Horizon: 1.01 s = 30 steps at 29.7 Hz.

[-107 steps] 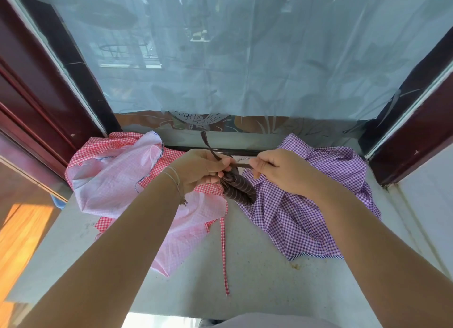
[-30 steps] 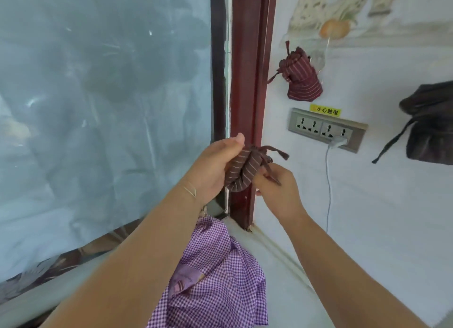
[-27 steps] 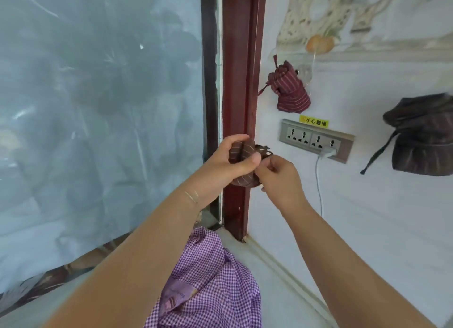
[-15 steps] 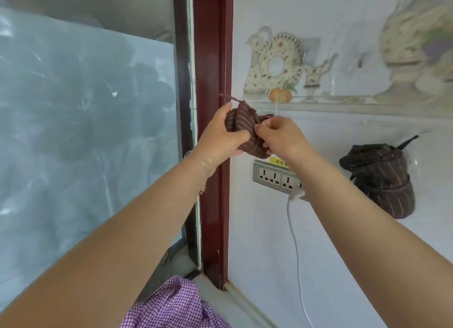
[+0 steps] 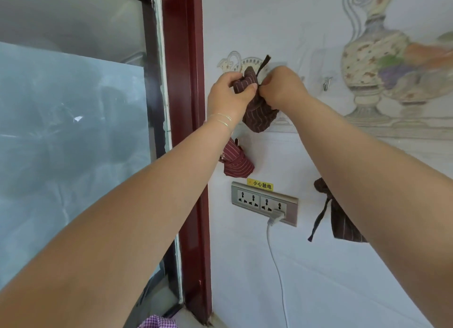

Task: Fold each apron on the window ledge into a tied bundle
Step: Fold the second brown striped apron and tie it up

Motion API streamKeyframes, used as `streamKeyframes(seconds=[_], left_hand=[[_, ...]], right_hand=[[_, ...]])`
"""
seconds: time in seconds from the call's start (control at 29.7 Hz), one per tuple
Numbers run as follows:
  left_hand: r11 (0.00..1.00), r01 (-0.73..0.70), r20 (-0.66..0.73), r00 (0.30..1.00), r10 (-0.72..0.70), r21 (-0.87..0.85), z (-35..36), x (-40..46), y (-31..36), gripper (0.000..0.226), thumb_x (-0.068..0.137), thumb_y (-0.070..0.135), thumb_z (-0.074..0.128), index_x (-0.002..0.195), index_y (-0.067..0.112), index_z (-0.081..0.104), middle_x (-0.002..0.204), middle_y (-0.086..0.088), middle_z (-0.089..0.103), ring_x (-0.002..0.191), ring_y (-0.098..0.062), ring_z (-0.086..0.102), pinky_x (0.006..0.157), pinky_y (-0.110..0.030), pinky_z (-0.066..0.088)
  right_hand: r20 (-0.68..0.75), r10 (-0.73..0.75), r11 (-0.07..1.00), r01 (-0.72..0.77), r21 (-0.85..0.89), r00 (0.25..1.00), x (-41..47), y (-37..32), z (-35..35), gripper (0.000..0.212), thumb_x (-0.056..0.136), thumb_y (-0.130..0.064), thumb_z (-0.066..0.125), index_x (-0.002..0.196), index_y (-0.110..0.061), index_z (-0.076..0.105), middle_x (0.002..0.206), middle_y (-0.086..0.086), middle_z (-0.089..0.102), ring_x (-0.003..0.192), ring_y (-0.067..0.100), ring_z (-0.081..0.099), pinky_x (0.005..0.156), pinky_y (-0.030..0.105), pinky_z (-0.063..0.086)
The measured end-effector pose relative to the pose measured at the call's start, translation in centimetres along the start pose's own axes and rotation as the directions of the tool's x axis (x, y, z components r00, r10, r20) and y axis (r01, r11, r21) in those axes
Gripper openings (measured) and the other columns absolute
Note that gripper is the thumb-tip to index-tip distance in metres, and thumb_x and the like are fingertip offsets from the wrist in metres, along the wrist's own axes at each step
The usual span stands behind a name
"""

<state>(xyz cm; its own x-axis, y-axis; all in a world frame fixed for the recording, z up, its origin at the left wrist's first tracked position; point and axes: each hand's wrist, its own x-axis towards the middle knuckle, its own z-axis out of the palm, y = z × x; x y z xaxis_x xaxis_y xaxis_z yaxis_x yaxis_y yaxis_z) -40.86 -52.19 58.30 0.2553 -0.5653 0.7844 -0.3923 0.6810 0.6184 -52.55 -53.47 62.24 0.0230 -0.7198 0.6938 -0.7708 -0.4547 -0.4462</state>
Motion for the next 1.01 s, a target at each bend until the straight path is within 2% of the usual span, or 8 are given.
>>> streamKeyframes(seconds=[0.17,0.34,0.47,0.64,0.77,0.84,0.94,1.01], left_hand=[[0.997,-0.055,-0.052,0.997,0.052,-0.052,1.2,2.6,0.6,0.039,0.082,0.023,0.073,0.118,0.012,0.063,0.118,-0.001,0.064,0.109,-0.012,0.059,0.096,-0.022,0.046],[0.996,-0.076,-0.004,0.997,0.076,-0.035,2.2,4.2,0.9,0.042,0.085,0.021,0.071,0.124,0.015,0.059,0.123,0.003,0.060,0.098,0.001,0.051,0.072,0.004,0.036],[0.996,-0.086,0.015,0.996,0.086,-0.008,2.5,4.1,0.6,0.041,0.086,0.021,0.070,0.125,0.014,0.059,0.112,0.010,0.059,0.097,0.001,0.051,0.075,0.003,0.035],[0.997,-0.074,0.054,0.996,0.073,0.009,2.7,3.2,0.2,0.039,0.085,0.023,0.070,0.122,0.017,0.061,0.105,0.014,0.058,0.096,0.001,0.053,0.079,-0.001,0.038],[0.999,-0.049,0.066,0.997,0.050,-0.023,2.6,2.3,-0.2,0.044,0.087,0.022,0.068,0.129,0.016,0.056,0.127,0.004,0.059,0.108,-0.001,0.049,0.096,-0.016,0.040],[0.998,-0.023,0.068,0.997,0.027,-0.055,2.3,1.5,-0.3,0.046,0.089,0.022,0.066,0.132,0.014,0.053,0.135,0.001,0.055,0.120,-0.006,0.049,0.102,-0.021,0.039],[0.994,0.052,0.089,0.995,-0.043,-0.097,1.5,0.0,-0.2,0.045,0.092,0.022,0.063,0.135,0.015,0.050,0.137,-0.003,0.052,0.125,-0.014,0.050,0.102,-0.036,0.046],[0.988,0.105,0.124,0.988,-0.091,-0.112,0.3,-0.9,-0.2,0.041,0.094,0.019,0.060,0.134,0.015,0.051,0.129,-0.001,0.057,0.115,-0.012,0.056,0.090,-0.028,0.053]], right_hand=[[-0.093,-0.067,0.998,0.065,-0.027,0.993,2.4,0.1,-0.7,0.018,0.089,-0.013,0.051,0.098,-0.004,0.065,0.086,0.008,0.059,0.081,0.023,0.056,0.066,0.030,0.043],[-0.066,-0.033,0.999,0.031,-0.035,0.997,3.8,0.3,-1.2,0.018,0.091,-0.008,0.050,0.098,-0.002,0.065,0.097,0.017,0.068,0.091,0.031,0.066,0.082,0.041,0.056],[-0.056,-0.049,0.978,0.037,-0.207,0.997,3.9,0.4,-1.3,0.014,0.083,-0.001,0.058,0.095,-0.008,0.056,0.100,0.015,0.064,0.090,0.029,0.063,0.072,0.033,0.048],[-0.082,-0.059,0.941,0.028,-0.336,0.995,2.9,1.0,-0.9,0.023,0.087,-0.004,0.053,0.110,-0.005,0.057,0.115,0.017,0.061,0.105,0.032,0.060,0.074,0.031,0.039],[0.020,0.002,0.947,0.004,-0.321,1.000,1.8,1.0,-1.7,0.006,0.091,-0.009,0.049,0.088,-0.010,0.054,0.088,0.009,0.059,0.089,0.027,0.057,0.071,0.030,0.039],[0.001,0.016,0.954,-0.015,-0.299,1.000,1.1,0.9,-2.1,0.018,0.092,-0.009,0.046,0.074,-0.011,0.046,0.074,0.004,0.049,0.084,0.024,0.053,0.070,0.029,0.038],[-0.207,-0.104,0.984,0.070,-0.164,0.973,-0.3,0.7,-1.7,0.015,0.092,-0.011,0.042,0.104,-0.010,0.051,0.084,0.001,0.052,0.080,0.024,0.051,0.066,0.033,0.037],[-0.312,-0.182,0.978,0.206,0.045,0.933,-1.9,0.0,-0.8,0.027,0.090,-0.012,0.041,0.117,-0.011,0.045,0.075,-0.006,0.049,0.072,0.019,0.050,0.064,0.038,0.039]])
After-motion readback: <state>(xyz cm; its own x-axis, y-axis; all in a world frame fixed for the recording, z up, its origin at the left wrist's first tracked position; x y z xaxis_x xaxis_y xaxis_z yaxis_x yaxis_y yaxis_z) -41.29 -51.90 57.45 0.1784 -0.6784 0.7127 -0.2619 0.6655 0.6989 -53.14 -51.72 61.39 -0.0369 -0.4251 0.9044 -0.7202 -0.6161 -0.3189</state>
